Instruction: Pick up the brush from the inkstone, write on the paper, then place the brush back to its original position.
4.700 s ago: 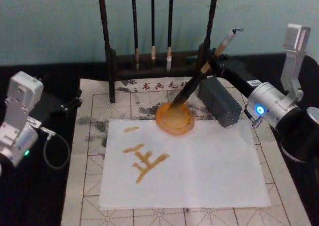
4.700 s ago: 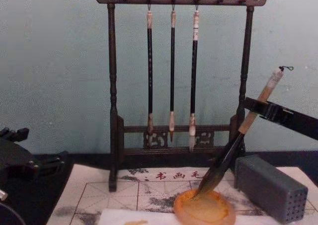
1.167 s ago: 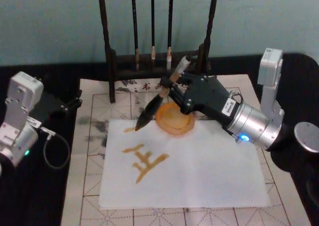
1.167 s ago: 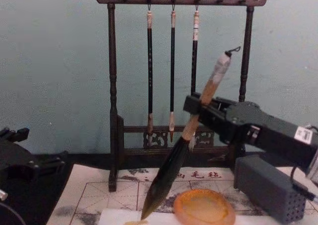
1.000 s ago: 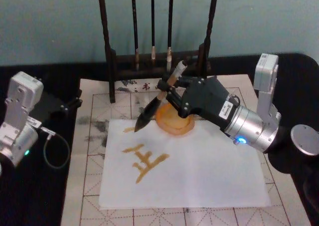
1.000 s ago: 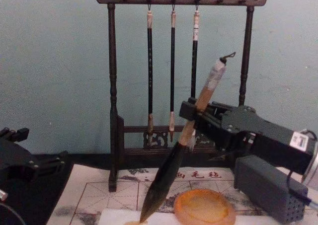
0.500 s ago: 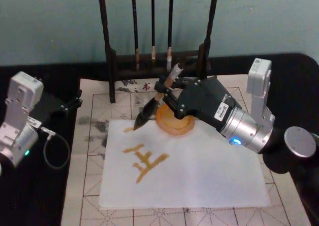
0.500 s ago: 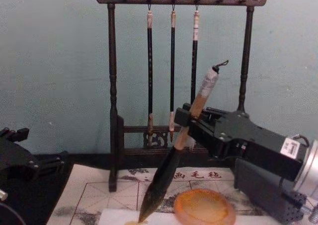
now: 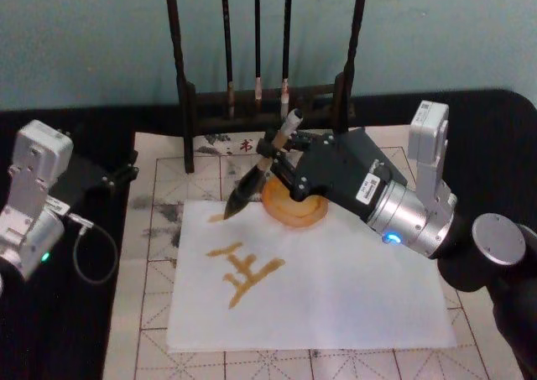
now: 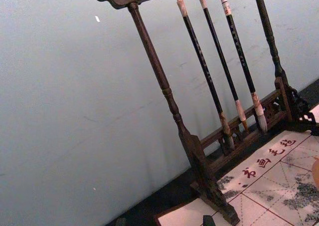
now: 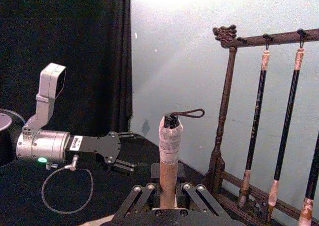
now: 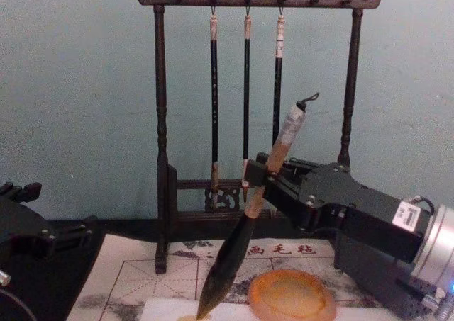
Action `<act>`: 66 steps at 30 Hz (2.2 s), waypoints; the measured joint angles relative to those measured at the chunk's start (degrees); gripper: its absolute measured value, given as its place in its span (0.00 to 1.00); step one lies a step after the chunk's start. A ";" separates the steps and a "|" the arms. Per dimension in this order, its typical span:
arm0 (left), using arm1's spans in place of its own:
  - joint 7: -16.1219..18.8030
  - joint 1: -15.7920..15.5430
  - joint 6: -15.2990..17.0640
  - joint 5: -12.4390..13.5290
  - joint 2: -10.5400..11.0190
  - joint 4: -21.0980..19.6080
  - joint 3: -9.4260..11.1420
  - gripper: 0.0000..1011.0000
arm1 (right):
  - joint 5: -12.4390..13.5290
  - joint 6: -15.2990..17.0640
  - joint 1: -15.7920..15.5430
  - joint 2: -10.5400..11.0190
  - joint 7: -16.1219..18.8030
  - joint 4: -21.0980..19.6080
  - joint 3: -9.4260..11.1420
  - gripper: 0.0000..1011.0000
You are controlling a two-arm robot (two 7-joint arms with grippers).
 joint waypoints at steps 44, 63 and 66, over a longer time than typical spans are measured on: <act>0.00 0.00 0.00 0.00 0.00 0.00 0.00 0.99 | -2.15 -1.16 0.54 -1.33 -0.09 2.30 0.26 0.18; 0.00 0.00 0.00 0.00 0.00 0.00 0.00 0.99 | -1.45 -0.10 -1.91 1.28 0.94 -1.57 0.03 0.18; 0.00 0.00 0.00 0.00 0.00 0.00 0.00 0.99 | -1.44 -0.13 -2.17 1.58 0.97 -1.98 -0.02 0.18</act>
